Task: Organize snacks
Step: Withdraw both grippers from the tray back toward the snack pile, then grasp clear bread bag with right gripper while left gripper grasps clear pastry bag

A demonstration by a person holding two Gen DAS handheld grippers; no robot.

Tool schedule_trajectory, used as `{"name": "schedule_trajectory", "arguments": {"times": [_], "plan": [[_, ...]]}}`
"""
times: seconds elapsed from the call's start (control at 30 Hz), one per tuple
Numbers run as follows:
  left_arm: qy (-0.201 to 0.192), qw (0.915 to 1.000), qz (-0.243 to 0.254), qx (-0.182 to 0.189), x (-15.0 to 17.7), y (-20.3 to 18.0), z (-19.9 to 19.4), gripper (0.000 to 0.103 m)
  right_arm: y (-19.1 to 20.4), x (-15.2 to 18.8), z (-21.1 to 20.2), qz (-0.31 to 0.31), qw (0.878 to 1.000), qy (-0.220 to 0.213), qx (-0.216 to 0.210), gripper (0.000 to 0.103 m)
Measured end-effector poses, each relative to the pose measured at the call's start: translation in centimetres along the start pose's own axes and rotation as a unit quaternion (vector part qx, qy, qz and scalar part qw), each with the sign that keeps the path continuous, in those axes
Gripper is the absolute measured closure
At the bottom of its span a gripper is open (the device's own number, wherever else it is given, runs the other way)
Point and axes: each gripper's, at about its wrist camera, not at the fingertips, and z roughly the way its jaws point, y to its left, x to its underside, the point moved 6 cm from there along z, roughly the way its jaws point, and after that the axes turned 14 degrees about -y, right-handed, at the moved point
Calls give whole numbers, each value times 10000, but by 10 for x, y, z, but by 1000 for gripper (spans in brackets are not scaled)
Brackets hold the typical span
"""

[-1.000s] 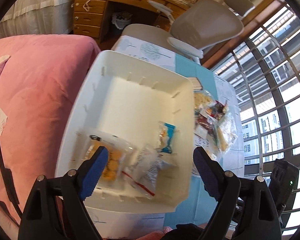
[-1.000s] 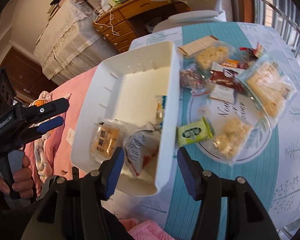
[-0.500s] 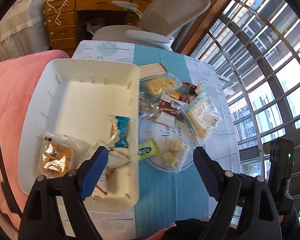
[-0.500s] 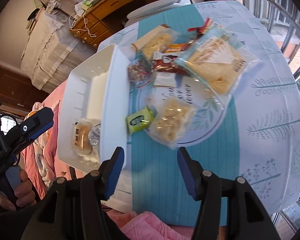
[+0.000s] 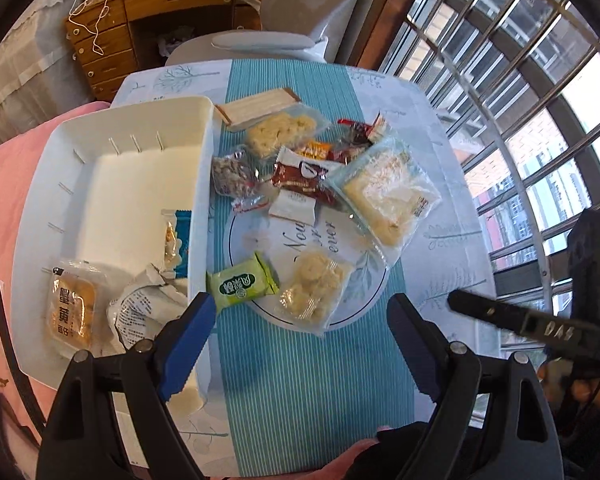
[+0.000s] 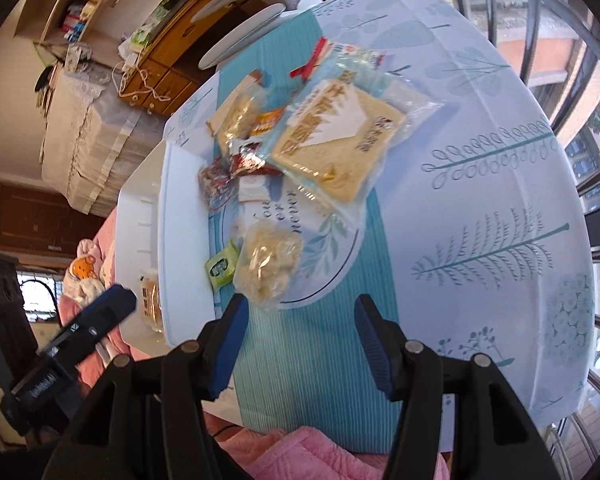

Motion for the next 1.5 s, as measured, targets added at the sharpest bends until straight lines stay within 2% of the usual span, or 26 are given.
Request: {"name": "schedule_trajectory", "arguments": {"times": [0.13, 0.4, 0.43, 0.5, 0.67, 0.97, 1.13, 1.27, 1.5], "plan": [[254, 9993, 207, -182, 9, -11, 14, 13, -21, -11, 2, 438, 9989, 29, -146, 47], [860, 9950, 482, -172, 19, -25, 48, 9, -49, -31, 19, 1151, 9923, -23, -451, 47], [964, 9937, 533, -207, 20, -26, 54, 9, -52, -35, 22, 1234, 9911, -57, -489, 46], [1152, 9906, 647, -358, 23, -26, 65, 9, -59, -41, 27, 1373, 9889, -119, -554, 38], [1548, 9831, 813, -540, 30, -28, 92, 9, -68, -58, 49, 1584, 9845, -251, -713, 35], [1910, 9704, 1292, -720, 34, -38, 129, 9, -75, -83, 90, 1511, 9867, -239, -558, 34], [2103, 9657, 1312, -771, 38, -37, 145, 9, -74, -91, 110, 1401, 9885, -140, -549, 34], [2274, 9608, 1342, -843, 40, -33, 157, 9, -69, -99, 116, 1287, 9892, -243, -654, 34], [2400, 9574, 1351, -866, 35, -31, 177, 9, -62, -105, 122, 1021, 9916, -268, -751, 36]]}}
